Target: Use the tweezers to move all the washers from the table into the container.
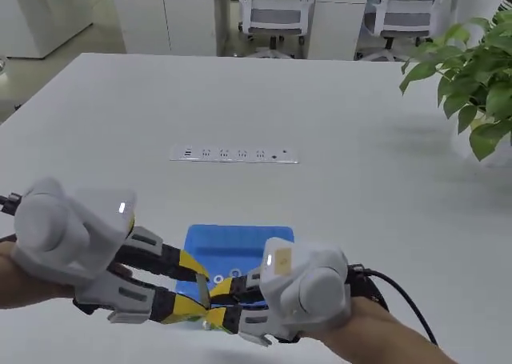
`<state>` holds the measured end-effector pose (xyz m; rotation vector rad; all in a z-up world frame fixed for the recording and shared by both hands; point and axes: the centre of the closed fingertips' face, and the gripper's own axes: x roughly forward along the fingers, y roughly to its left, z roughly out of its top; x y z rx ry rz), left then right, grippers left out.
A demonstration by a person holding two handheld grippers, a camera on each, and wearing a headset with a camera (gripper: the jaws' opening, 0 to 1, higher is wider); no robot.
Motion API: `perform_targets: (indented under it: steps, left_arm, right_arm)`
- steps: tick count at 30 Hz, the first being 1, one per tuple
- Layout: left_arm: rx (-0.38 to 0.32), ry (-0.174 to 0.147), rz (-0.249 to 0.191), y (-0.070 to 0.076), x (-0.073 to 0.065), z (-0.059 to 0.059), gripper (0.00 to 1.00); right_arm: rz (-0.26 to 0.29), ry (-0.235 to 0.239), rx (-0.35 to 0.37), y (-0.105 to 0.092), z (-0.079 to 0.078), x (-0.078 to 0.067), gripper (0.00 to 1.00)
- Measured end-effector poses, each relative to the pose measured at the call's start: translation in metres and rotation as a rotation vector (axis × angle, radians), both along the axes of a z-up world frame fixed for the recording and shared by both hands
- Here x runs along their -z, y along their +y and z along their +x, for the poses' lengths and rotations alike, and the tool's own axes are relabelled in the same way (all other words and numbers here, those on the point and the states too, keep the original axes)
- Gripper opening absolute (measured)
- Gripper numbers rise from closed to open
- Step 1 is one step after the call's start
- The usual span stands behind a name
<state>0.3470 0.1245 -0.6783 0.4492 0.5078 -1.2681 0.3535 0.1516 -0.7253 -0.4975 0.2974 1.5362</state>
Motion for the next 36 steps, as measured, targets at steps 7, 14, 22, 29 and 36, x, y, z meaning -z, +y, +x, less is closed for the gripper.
perform_targets:
  steps: [7, 14, 22, 29, 36]
  left_arm:
    - [-0.093, 0.009, -0.072, 0.008, -0.004, 0.001, 0.48]
    - [-0.167, 0.02, -0.124, 0.013, -0.004, -0.001, 0.63]
    - [-0.255, -0.002, -0.174, 0.02, -0.006, 0.002, 0.85]
    - [-0.303, -0.006, -0.202, 0.022, -0.008, 0.005, 0.96]
    - [-0.328, -0.004, -0.208, 0.025, -0.006, 0.004, 0.99]
  right_arm:
    - [0.005, -0.008, -0.004, -0.002, 0.003, -0.014, 0.09]
    - [0.018, -0.024, -0.006, -0.003, 0.012, -0.026, 0.09]
    - [0.031, -0.066, -0.021, -0.003, 0.03, -0.032, 0.09]
    - [0.034, -0.075, -0.028, -0.003, 0.043, -0.032, 0.09]
    - [0.043, -0.069, -0.03, 0.0, 0.057, -0.028, 0.09]
